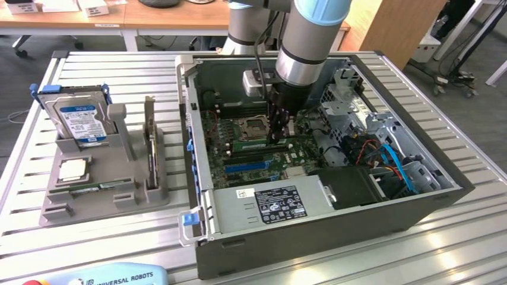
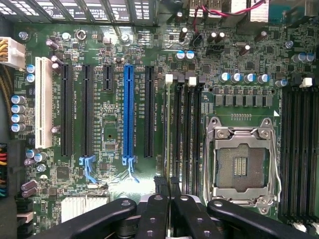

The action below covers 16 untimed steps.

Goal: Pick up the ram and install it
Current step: 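Insert the ram into the slot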

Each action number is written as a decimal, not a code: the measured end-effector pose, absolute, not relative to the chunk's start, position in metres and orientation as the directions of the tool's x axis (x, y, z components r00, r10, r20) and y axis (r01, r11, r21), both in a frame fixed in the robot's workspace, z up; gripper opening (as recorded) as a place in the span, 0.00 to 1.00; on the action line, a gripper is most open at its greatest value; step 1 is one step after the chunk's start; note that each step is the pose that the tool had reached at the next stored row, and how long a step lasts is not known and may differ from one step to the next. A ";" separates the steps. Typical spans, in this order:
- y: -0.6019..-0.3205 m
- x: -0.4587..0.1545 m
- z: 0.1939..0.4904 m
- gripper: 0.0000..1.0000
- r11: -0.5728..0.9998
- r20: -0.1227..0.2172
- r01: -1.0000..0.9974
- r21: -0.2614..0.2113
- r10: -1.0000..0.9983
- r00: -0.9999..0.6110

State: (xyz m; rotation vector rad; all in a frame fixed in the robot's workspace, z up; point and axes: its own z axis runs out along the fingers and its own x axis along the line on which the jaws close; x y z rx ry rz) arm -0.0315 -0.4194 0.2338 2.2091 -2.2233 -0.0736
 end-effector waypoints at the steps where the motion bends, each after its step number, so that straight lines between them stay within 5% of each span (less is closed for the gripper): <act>1: -0.419 -0.031 0.234 0.11 0.006 -0.028 -0.999 0.038 -1.000 -0.007; 16: -0.419 -0.032 0.233 0.11 0.011 -0.028 -0.999 0.038 -1.000 -0.012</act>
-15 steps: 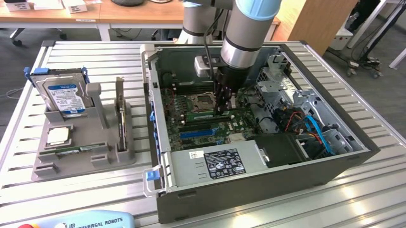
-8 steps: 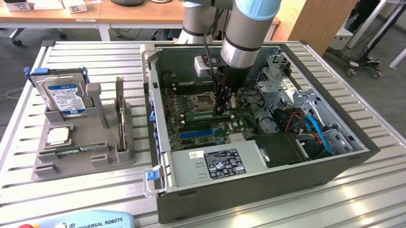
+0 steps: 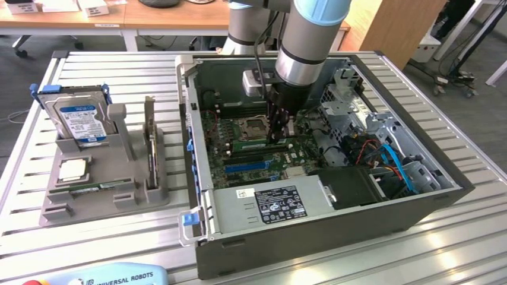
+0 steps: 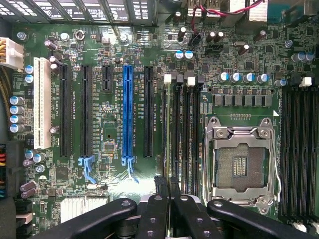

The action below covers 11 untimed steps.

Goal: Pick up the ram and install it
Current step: 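Insert the ram into the slot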

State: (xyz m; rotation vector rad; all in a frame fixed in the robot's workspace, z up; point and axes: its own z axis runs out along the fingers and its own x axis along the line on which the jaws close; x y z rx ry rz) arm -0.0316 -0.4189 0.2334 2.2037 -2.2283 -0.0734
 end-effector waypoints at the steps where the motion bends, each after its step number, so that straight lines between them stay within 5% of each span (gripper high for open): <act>1: -0.419 -0.032 0.233 0.11 0.011 -0.028 -0.999 0.038 -1.000 -0.012; 11: -0.419 -0.032 0.231 0.11 0.015 -0.028 -0.999 0.038 -0.999 -0.016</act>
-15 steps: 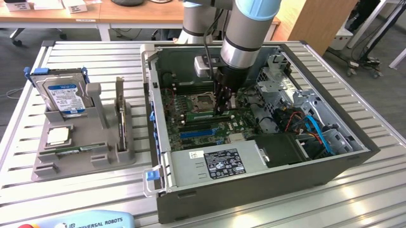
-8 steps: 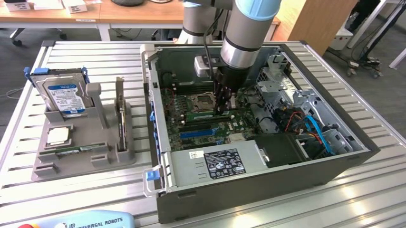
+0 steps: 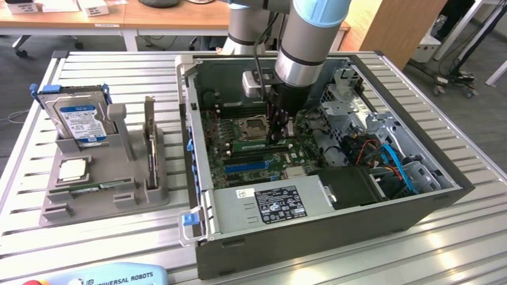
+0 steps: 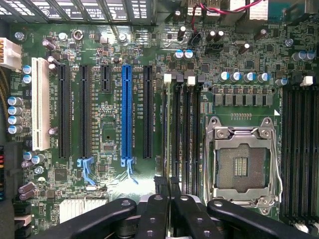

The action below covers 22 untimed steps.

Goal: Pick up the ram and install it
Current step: 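Insert the ram into the slot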

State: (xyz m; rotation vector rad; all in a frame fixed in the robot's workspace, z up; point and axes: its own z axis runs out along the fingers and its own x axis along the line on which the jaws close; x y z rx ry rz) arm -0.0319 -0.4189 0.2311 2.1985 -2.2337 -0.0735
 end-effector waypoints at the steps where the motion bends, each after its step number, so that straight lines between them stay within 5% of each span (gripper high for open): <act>1: -0.419 -0.032 0.231 0.11 0.015 -0.028 -0.999 0.038 -0.999 -0.016; 22: -0.419 -0.032 0.230 0.11 -0.004 -0.028 -0.999 0.038 -1.000 0.003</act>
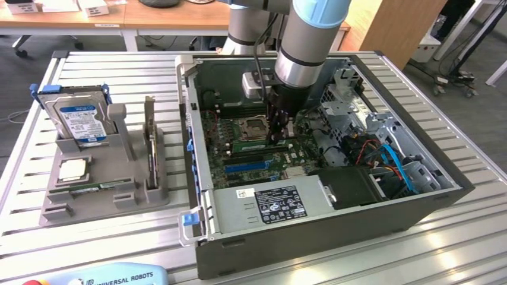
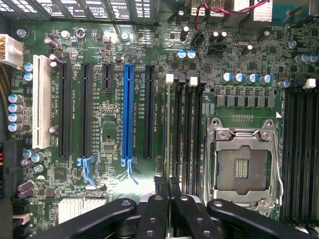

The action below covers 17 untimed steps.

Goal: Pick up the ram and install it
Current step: 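Insert the ram into the slot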

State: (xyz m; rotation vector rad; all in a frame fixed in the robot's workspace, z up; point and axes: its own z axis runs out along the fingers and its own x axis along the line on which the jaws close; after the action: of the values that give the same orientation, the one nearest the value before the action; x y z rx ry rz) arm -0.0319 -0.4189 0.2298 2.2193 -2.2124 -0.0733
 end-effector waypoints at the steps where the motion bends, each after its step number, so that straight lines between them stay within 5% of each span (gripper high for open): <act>1: -0.419 -0.032 0.230 0.11 -0.004 -0.028 -0.999 0.038 -1.000 0.003; 17: -0.419 -0.032 0.231 0.11 -0.001 -0.028 -0.999 0.038 -1.000 0.000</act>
State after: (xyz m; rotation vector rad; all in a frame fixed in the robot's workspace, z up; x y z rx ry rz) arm -0.0319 -0.4188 0.2309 2.2165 -2.2153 -0.0735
